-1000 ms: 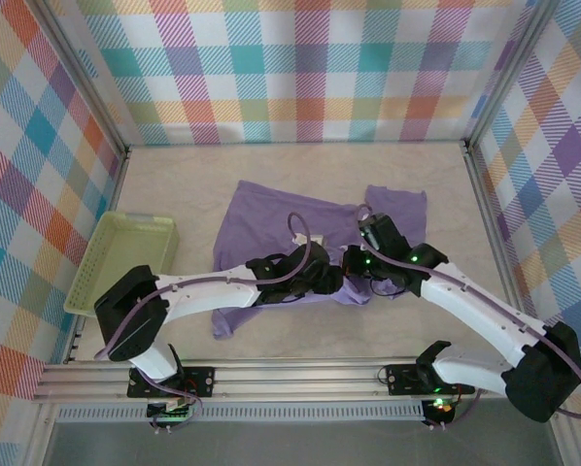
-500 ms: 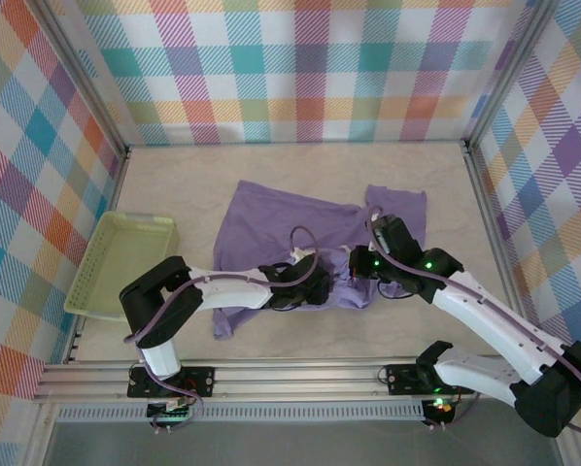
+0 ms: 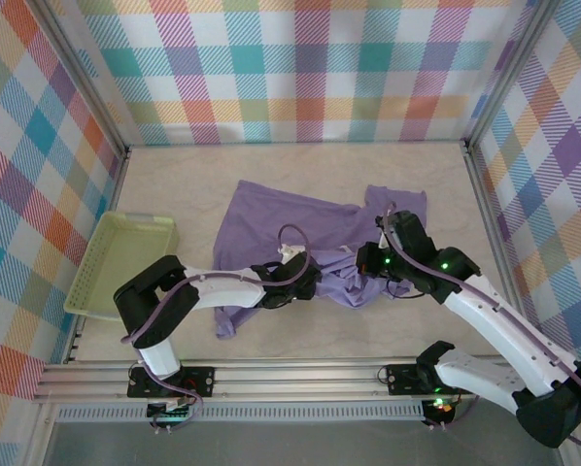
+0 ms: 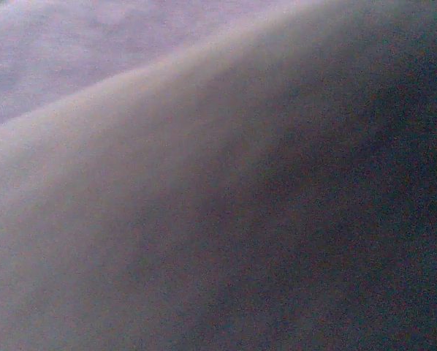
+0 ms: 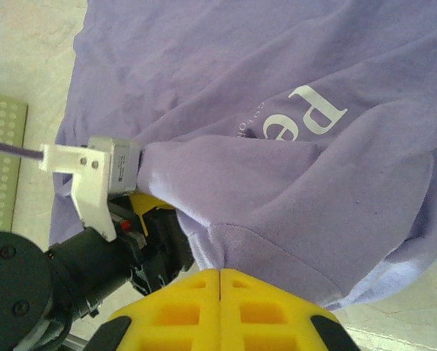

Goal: Fold the inside-out t-shirt

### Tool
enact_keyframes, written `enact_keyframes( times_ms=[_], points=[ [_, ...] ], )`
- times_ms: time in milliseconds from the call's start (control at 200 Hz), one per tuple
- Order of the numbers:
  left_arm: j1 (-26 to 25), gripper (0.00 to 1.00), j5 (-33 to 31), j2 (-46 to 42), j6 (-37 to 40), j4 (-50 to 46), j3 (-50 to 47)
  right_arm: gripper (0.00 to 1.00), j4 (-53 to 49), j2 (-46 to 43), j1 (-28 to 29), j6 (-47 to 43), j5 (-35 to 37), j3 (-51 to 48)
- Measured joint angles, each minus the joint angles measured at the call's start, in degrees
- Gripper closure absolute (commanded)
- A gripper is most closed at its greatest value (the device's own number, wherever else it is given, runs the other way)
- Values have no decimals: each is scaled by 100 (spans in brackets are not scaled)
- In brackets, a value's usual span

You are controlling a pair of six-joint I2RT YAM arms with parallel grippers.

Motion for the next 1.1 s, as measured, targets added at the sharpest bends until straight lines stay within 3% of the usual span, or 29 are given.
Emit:
enact_keyframes(
  times_ms=[135,375,720,1100],
  points=[
    [-238,45,-225,-444,212,-431,63,100,83,20,-35,44,-151,0],
    [-339,39,455,-1329,190,-15,199,100,354,81,17,149,-227,-24],
    [-413,30,1071,-730,-4,367,474,100,476,-35,66,151,-225,-225],
    [-417,30,1001,463,22,11,1276,100,459,-219,70,177,-166,-282]
  ],
)
